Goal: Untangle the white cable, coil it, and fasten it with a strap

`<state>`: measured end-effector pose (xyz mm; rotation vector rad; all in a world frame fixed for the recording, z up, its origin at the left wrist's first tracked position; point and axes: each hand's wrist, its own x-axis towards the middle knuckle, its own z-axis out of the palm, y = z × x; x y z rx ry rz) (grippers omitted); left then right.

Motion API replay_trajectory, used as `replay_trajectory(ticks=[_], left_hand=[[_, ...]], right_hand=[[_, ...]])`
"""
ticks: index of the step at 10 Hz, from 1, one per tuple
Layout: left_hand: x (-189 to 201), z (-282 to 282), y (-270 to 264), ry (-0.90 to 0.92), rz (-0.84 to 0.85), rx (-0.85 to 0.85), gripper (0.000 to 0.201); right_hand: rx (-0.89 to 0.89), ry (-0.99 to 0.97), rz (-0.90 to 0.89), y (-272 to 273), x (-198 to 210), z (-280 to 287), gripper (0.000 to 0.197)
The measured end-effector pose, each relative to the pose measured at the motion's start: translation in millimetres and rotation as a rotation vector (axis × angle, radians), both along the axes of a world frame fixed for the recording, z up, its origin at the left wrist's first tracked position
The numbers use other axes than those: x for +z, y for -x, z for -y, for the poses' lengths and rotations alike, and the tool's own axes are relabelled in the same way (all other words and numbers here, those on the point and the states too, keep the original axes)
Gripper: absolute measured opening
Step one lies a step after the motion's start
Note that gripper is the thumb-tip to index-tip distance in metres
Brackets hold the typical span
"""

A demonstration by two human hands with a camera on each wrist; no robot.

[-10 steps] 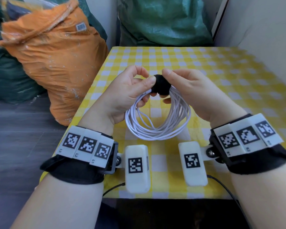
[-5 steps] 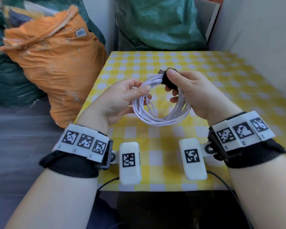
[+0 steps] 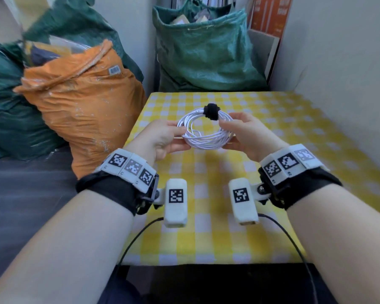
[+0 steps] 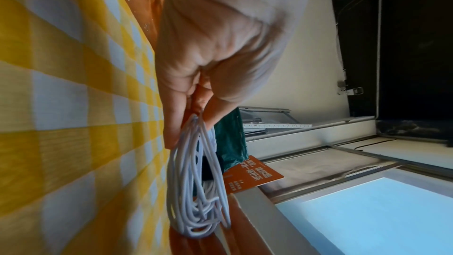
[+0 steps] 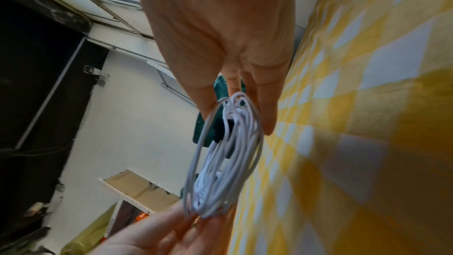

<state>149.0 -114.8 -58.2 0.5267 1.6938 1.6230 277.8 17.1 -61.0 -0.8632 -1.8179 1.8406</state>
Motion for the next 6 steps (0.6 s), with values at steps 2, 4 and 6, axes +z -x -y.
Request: replay_trajectory(ticks=[2, 4, 6], left_hand=[[-6, -30, 5, 0.041, 0.053, 0.066, 0.054], [-12, -39, 11, 0.265, -0.035, -0.026, 0.026], [6, -30, 10, 0.289, -0.079, -0.011, 0.036]], right_hand=[[-0.22, -0.069, -0.013, 19, -18, -26, 0.029], [-0.13, -0.312, 0.288, 23, -30, -45, 0.03], [-0.069, -0.349, 0.344, 14, -7, -42, 0.046]])
